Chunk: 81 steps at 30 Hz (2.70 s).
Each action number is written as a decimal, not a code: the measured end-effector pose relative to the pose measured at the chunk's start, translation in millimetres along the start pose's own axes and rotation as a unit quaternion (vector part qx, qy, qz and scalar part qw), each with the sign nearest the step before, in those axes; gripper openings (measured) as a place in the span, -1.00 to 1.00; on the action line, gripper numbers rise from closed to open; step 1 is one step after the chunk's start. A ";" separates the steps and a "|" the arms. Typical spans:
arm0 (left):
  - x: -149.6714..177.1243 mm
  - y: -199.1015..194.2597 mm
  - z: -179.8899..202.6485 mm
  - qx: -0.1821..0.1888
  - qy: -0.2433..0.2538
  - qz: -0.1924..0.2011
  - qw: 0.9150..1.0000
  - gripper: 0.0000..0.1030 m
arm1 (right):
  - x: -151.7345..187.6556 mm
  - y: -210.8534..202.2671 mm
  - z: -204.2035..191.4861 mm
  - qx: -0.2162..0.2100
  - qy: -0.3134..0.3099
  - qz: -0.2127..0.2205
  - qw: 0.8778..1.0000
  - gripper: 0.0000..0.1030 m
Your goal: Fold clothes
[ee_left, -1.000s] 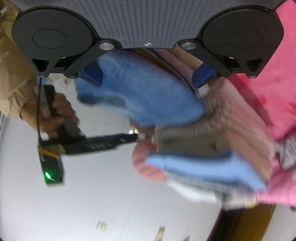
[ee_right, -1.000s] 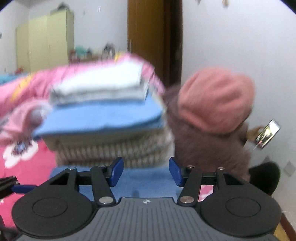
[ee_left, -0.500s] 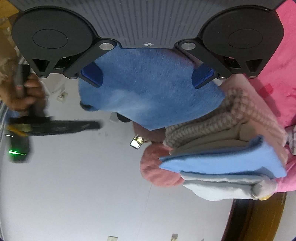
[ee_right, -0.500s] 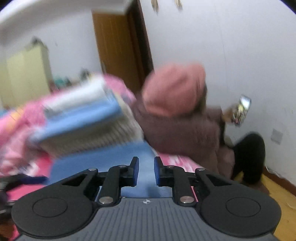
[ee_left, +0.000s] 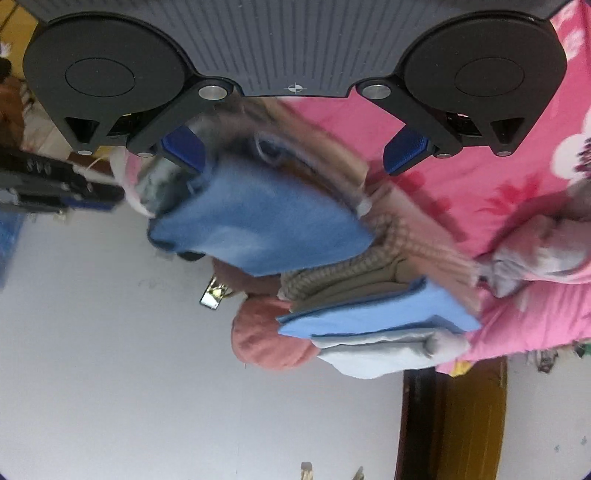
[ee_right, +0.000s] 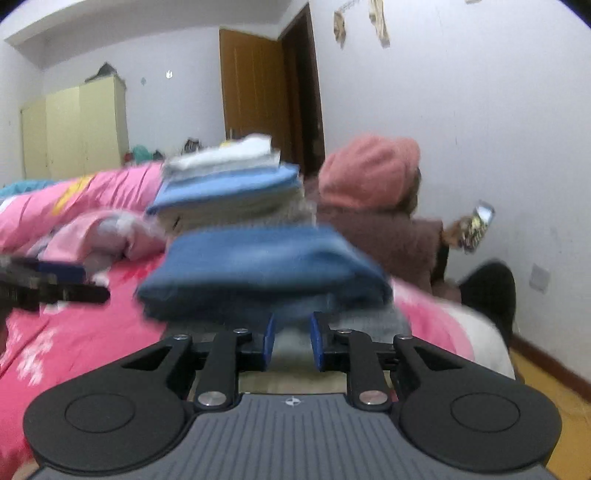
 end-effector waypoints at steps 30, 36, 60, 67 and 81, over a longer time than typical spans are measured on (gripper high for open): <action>90.1 -121.3 109.4 -0.121 -0.117 0.005 0.986 1.00 | 84.9 -169.4 -63.4 0.084 -0.030 -0.067 0.994 1.00; 90.9 -121.7 110.3 -0.150 -0.142 -0.002 0.979 1.00 | 85.9 -176.2 -58.3 0.122 -0.019 -0.064 0.990 1.00; 94.1 -117.1 121.6 -0.229 -0.090 -0.013 0.969 1.00 | 82.4 -157.2 -67.2 0.137 -0.015 -0.101 0.985 1.00; 95.6 -117.1 118.6 -0.225 -0.098 -0.017 0.969 1.00 | 84.8 -155.2 -70.2 0.135 -0.019 -0.106 0.985 1.00; 97.5 -119.6 115.7 -0.224 -0.104 -0.016 0.969 1.00 | 86.8 -154.2 -73.9 0.134 -0.023 -0.109 0.985 1.00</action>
Point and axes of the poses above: each gripper's, at about its wrist camera, not at the fingertips, and y roughly the way its jaws point, z to its right, x to its underside, the point moved 2 cm from there along y, roughly the way its jaws point, and after that the axes turned 8 degrees about x, right-handed, at the moved point
